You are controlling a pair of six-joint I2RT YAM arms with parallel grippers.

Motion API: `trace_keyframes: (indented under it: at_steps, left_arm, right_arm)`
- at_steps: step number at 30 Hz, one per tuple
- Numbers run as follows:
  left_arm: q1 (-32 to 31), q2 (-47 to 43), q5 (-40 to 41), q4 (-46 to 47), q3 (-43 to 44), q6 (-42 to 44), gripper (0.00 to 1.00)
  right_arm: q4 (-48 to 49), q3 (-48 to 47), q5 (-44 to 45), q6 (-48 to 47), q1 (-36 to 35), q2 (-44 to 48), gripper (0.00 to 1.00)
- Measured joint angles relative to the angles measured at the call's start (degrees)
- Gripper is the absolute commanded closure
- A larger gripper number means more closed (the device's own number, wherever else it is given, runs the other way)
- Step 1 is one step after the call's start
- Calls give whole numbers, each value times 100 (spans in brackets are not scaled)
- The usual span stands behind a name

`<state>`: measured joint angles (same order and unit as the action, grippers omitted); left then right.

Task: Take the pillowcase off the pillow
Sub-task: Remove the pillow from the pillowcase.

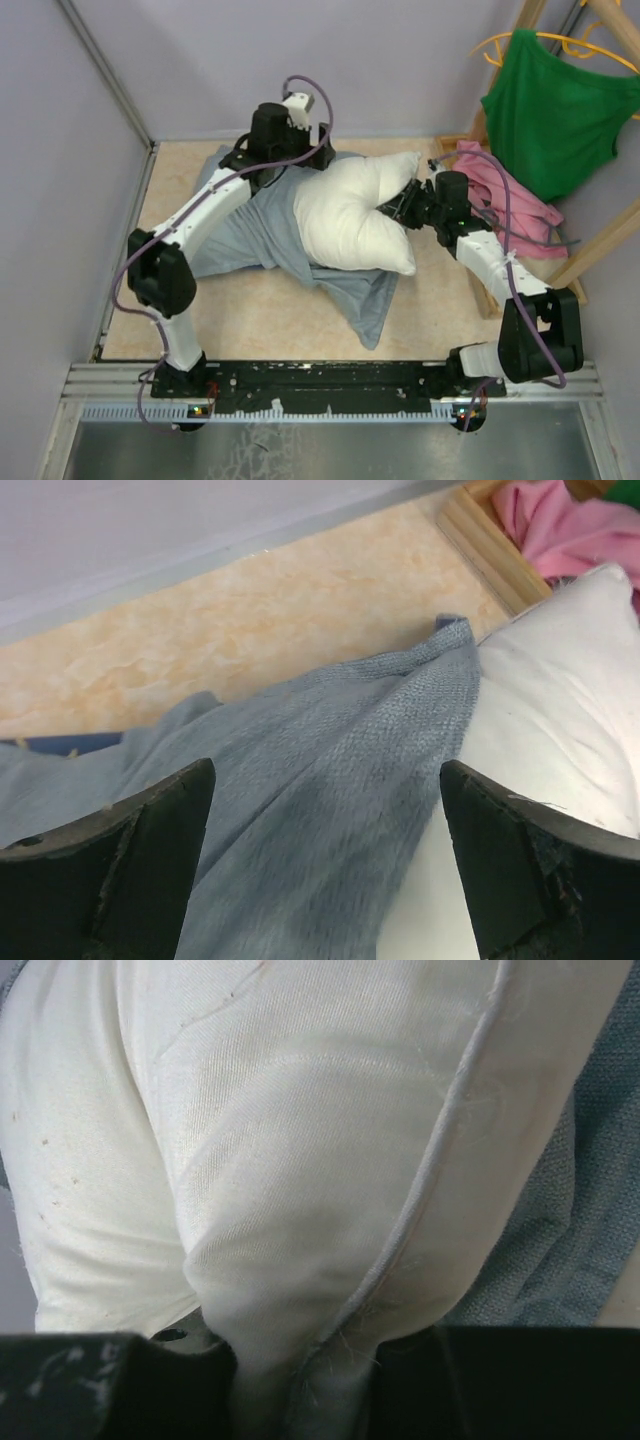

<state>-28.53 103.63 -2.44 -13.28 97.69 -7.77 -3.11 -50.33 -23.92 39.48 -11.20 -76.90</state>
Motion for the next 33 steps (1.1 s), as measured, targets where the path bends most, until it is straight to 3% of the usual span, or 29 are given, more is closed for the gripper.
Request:
trace_keyframes:
  at_steps: [4,6,7,12,17,18,19,21,22,26,33]
  left_arm:
    - [-120,669,-212,-44,271,199,35]
    - [-83,850,-205,-79,262,236,63]
    - [-70,879,-160,-81,234,225,67]
    - [13,796,315,-42,55,129,69]
    - [501,763,649,-210,37,-114,85]
    - [688,763,649,-321,42,-203,82]
    - [901,765,621,-431,68,-299,71]
    - [1327,772,470,-636,155,-439,22]
    - [1484,772,431,-675,184,-393,3]
    - [1882,599,83,-649,85,-382,0]
    - [2789,-610,-1978,-546,-96,-1416,0]
  right_arm:
    - [-28,-4,-15,-52,0,2,100]
    - [-85,-4,-17,-61,2,2,100]
    - [-127,-4,-42,-52,4,2,100]
    - [66,125,-393,221,328,94,100]
    - [131,310,-745,501,999,232,100]
    - [133,310,-767,520,1097,251,100]
    - [133,310,-778,538,1185,275,100]
    - [142,310,-824,573,1266,330,100]
    - [146,315,-850,577,1263,354,100]
    - [127,428,-780,638,1342,420,100]
    - [323,446,-697,975,1394,328,100]
